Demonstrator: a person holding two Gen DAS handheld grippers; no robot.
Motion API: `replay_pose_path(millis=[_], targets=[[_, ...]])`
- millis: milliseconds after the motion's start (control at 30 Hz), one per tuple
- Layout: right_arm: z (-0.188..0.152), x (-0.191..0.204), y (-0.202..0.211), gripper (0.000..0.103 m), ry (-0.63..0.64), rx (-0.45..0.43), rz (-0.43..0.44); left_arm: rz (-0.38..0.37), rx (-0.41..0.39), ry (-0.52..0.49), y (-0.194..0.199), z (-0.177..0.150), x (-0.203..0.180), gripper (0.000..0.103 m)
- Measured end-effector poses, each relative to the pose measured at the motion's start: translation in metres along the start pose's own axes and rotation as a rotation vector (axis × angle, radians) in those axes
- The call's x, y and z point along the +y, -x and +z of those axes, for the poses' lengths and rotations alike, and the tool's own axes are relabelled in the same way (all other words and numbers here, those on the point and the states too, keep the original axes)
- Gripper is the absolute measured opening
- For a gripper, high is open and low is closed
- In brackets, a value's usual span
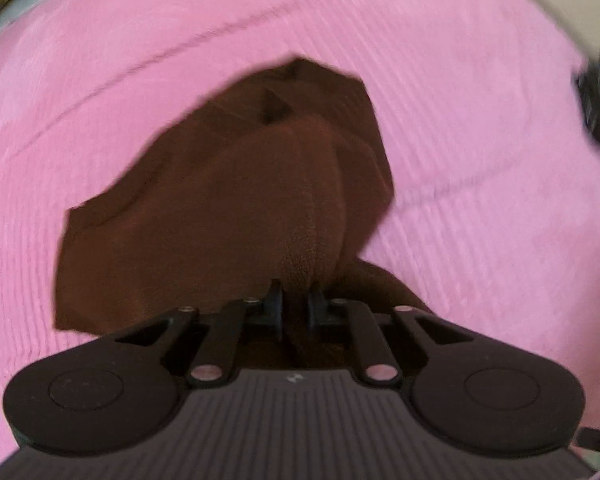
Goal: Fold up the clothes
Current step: 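Grasp a vest edge with the left tool while the right tool grasps another edge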
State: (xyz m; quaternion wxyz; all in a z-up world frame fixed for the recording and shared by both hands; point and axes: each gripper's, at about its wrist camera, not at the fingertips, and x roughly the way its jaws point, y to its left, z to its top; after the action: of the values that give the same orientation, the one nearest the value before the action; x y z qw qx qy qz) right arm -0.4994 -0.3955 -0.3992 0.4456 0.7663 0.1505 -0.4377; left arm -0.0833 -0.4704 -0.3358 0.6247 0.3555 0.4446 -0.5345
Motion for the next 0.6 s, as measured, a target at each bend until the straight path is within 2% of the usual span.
replay_pose_path(millis=[67, 133, 233, 300, 333, 367, 400, 467, 533, 600], targets=[[-0.011, 0.014, -0.017, 0.077, 0.034, 0.021, 0.054, -0.023, -0.033, 0.039, 0.022, 0.0, 0.025, 0.009], [-0.02, 0.023, -0.036, 0.077, 0.04, 0.026, 0.074, -0.052, -0.051, 0.077, 0.04, -0.001, 0.047, 0.008], [-0.03, 0.033, -0.064, 0.074, 0.028, 0.014, 0.094, -0.107, -0.043, 0.115, 0.044, -0.003, 0.063, 0.008], [-0.028, 0.034, -0.079, 0.041, -0.02, -0.001, 0.074, -0.127, -0.045, 0.133, 0.044, -0.007, 0.072, 0.008], [-0.025, 0.032, -0.087, 0.038, -0.051, 0.01, 0.057, -0.141, -0.049, 0.148, 0.045, -0.009, 0.076, 0.008], [-0.023, 0.031, -0.094, 0.025, -0.081, 0.02, 0.041, -0.155, -0.053, 0.164, 0.045, -0.011, 0.08, 0.008], [-0.02, 0.03, -0.1, 0.006, -0.093, 0.033, 0.028, -0.178, -0.052, 0.187, 0.046, -0.014, 0.086, 0.008], [-0.018, 0.04, -0.097, 0.005, -0.021, 0.023, 0.003, -0.214, -0.06, 0.221, 0.052, -0.015, 0.096, 0.008], [-0.015, 0.064, -0.079, 0.004, 0.125, -0.045, -0.01, -0.248, -0.079, 0.253, 0.062, -0.013, 0.109, 0.007], [-0.009, 0.103, -0.052, 0.004, 0.255, -0.12, 0.032, -0.268, -0.113, 0.285, 0.076, -0.002, 0.126, 0.007]])
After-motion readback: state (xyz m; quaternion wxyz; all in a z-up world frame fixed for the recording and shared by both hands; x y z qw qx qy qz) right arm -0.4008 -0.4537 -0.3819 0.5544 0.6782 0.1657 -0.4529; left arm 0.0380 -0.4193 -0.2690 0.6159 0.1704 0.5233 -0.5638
